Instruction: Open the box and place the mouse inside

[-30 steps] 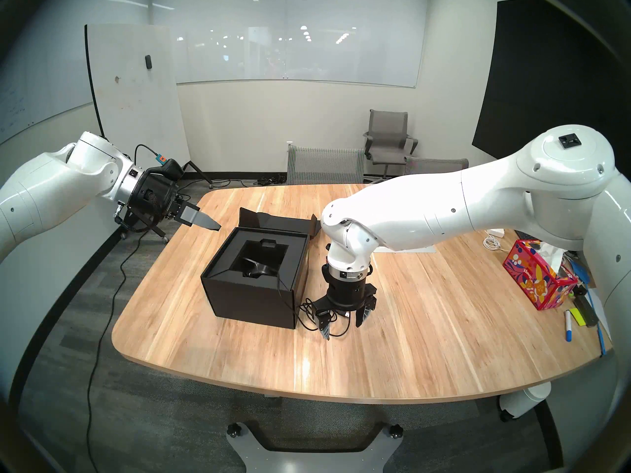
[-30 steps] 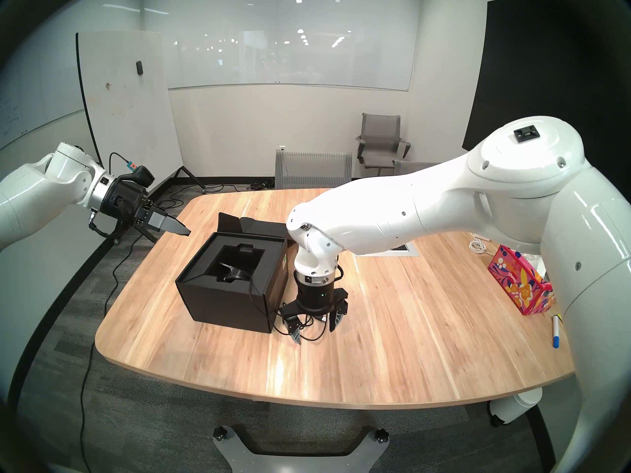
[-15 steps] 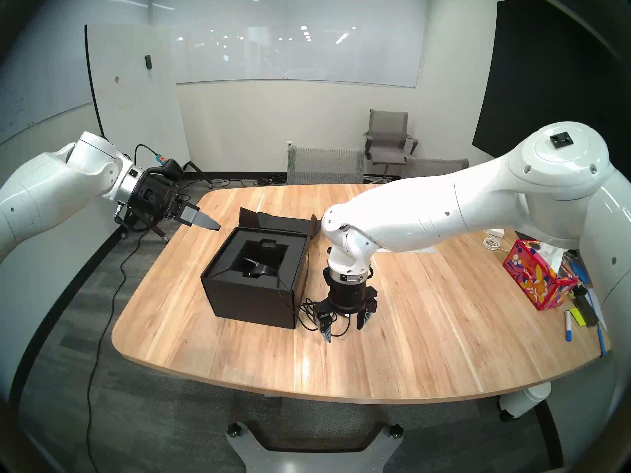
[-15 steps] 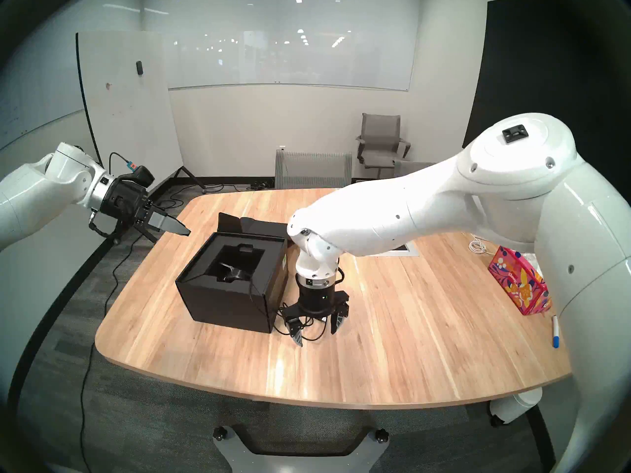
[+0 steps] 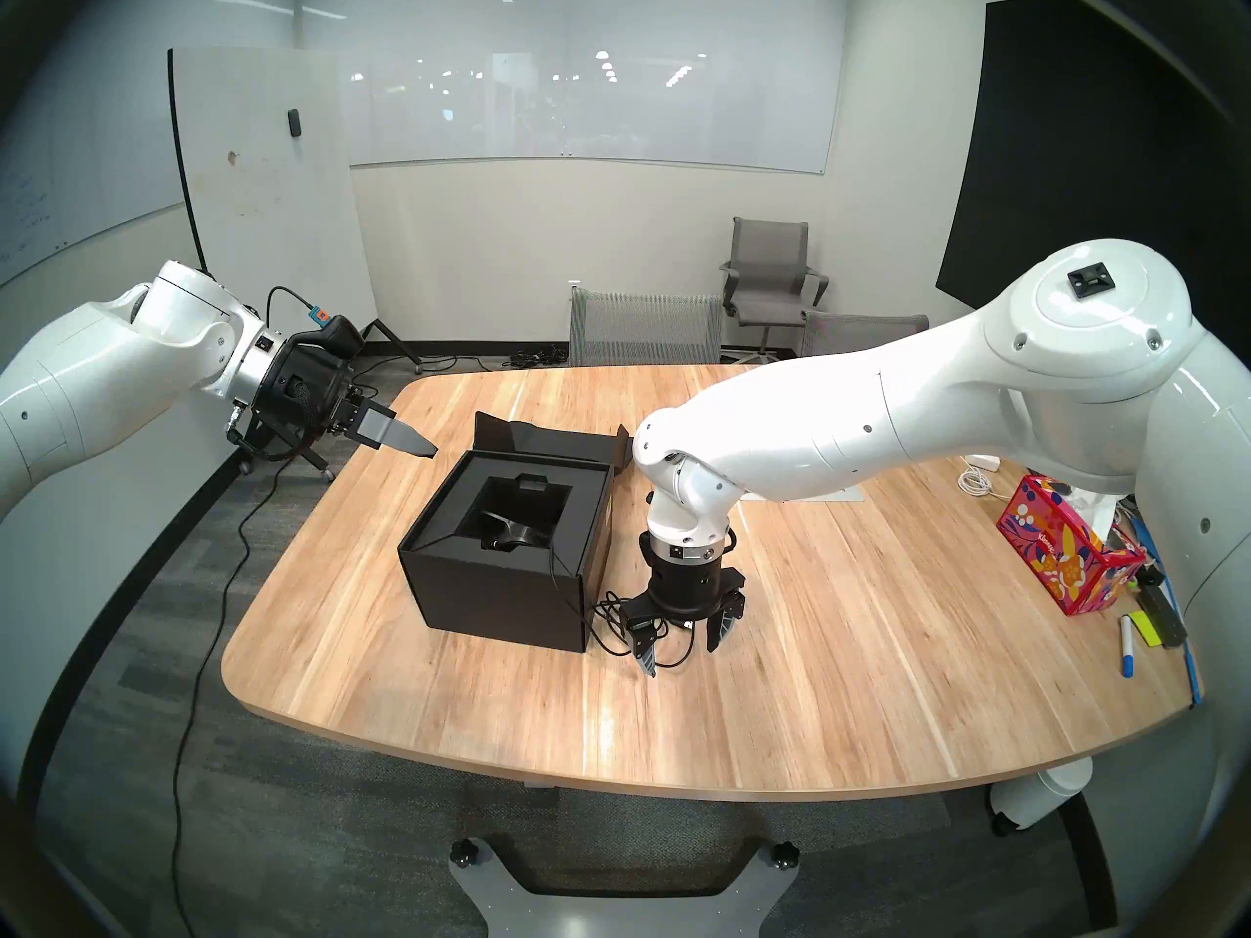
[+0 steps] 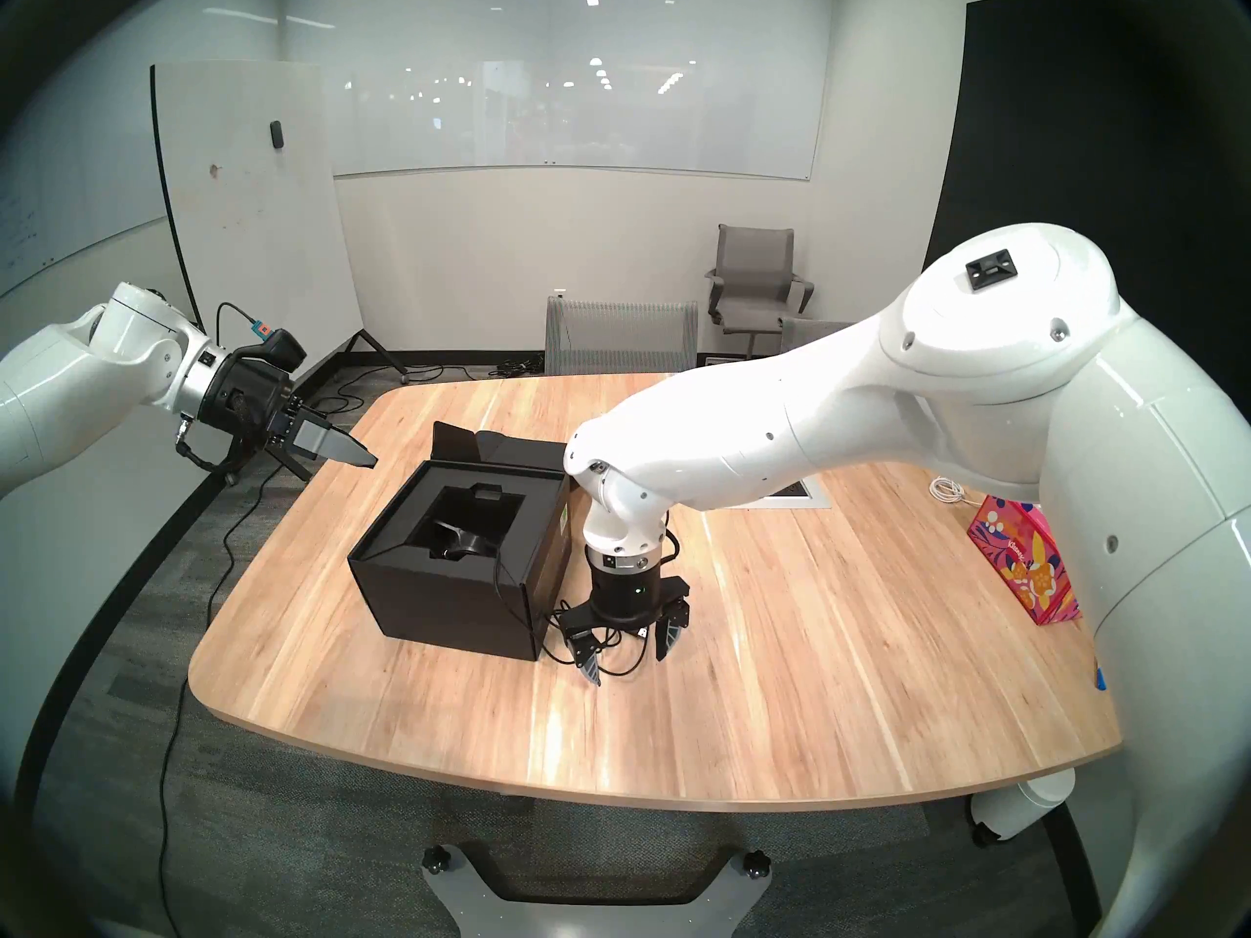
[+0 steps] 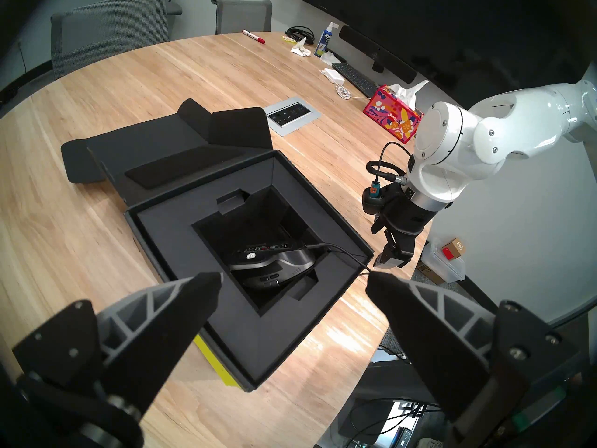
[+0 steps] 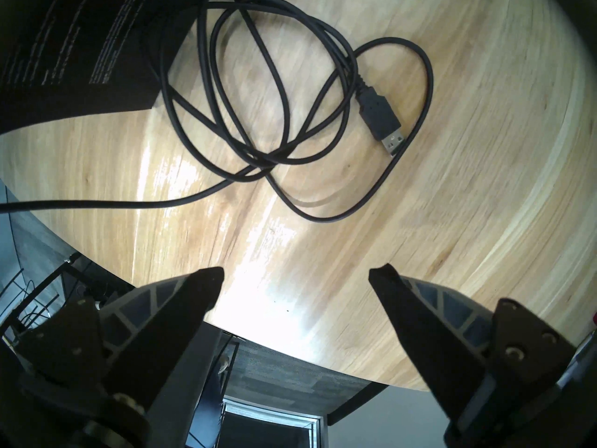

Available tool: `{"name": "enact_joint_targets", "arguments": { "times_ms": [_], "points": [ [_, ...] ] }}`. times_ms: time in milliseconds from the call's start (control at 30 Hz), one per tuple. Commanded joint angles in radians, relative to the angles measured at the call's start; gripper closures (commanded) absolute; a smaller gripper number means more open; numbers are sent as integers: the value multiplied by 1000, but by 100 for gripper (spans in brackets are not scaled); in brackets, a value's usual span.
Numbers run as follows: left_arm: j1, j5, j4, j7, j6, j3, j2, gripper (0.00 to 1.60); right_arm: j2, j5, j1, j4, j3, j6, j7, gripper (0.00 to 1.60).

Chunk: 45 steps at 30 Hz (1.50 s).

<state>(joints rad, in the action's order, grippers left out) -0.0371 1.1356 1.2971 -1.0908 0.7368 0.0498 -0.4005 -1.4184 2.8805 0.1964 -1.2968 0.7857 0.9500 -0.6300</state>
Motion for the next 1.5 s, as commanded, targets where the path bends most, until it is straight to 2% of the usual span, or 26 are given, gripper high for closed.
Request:
{"name": "enact_joint_targets", "arguments": {
  "times_ms": [0, 200, 400, 767, 1067, 1467],
  "points": [
    [21, 3, -2, -28, -3, 13, -3, 0, -10, -1, -5, 3, -5, -37, -21, 0],
    [22, 3, -3, -29, -3, 12, -3, 0, -14, -1, -5, -18, -2, -140, -70, 0],
    [23, 3, -3, -30, -3, 11, -3, 0, -14, -1, -19, -29, -9, -210, -103, 0],
    [24, 3, -4, -31, -4, 9, -4, 0, -21, -1, -34, -28, -11, -259, -115, 0],
    [25, 3, -4, -31, -4, 7, -4, 0, -29, -11, -45, -49, -7, -338, -128, 0],
    [26, 4, -4, -31, -5, 6, -4, 0, -33, -24, -58, -54, -6, -376, -132, 0]
  ]
}}
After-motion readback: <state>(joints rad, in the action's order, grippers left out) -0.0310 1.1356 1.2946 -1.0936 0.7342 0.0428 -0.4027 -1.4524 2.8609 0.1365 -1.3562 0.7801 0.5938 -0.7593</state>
